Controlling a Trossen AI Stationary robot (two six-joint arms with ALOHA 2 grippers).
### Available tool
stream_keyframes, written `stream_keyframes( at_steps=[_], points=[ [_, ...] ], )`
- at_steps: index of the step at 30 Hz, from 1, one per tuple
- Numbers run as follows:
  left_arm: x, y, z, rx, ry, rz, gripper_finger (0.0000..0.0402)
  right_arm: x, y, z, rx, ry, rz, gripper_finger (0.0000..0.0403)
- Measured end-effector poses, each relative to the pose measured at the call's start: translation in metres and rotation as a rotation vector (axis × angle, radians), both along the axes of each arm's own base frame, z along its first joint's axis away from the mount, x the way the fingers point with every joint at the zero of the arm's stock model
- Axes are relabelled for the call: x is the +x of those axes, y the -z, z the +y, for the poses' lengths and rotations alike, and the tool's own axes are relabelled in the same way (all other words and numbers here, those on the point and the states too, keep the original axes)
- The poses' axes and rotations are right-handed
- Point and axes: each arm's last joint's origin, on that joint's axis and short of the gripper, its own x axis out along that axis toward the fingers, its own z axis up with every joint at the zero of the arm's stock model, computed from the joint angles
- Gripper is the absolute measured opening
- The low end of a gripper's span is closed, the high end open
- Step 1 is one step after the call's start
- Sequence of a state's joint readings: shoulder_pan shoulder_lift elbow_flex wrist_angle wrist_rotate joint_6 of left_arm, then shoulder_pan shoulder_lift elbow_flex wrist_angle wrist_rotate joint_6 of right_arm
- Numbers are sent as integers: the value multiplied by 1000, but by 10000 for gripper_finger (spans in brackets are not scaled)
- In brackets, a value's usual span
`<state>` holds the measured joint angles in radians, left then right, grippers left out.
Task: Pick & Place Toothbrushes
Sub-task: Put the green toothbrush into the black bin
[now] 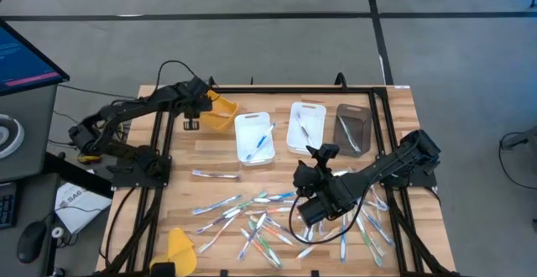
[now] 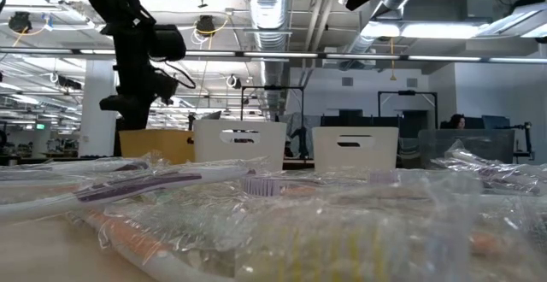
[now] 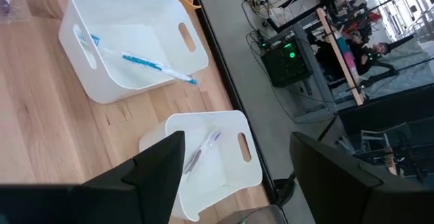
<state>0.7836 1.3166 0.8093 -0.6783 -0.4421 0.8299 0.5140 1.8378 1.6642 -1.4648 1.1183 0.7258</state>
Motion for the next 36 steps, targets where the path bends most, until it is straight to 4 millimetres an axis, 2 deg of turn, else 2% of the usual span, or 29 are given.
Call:
stream_keyframes(
  at_steps=[4, 10, 18, 23, 26, 31, 36],
  points=[
    [0, -15, -10, 81, 14, -20, 110, 0, 1, 1, 19, 1, 3, 260],
    [-7, -49, -37, 195, 50, -194, 110, 0, 1, 1, 28, 1, 7, 260],
    [-19, -68, -94, 111, 372, -559, 110, -3, 8, 7, 308, 16, 156, 260],
    [-21, -69, -116, 78, 478, -723, 110, -1, 10, 18, 395, -27, 141, 260],
    [-17, -66, -128, -31, 514, -791, 110, 0, 14, 24, 391, -120, 197, 260],
    [-1, -51, -149, -263, 630, -880, 110, -4, 41, 25, 373, -203, 338, 260],
    [16, -36, -167, -350, 697, -922, 110, -10, 66, 12, 340, -152, 423, 260]
  ],
)
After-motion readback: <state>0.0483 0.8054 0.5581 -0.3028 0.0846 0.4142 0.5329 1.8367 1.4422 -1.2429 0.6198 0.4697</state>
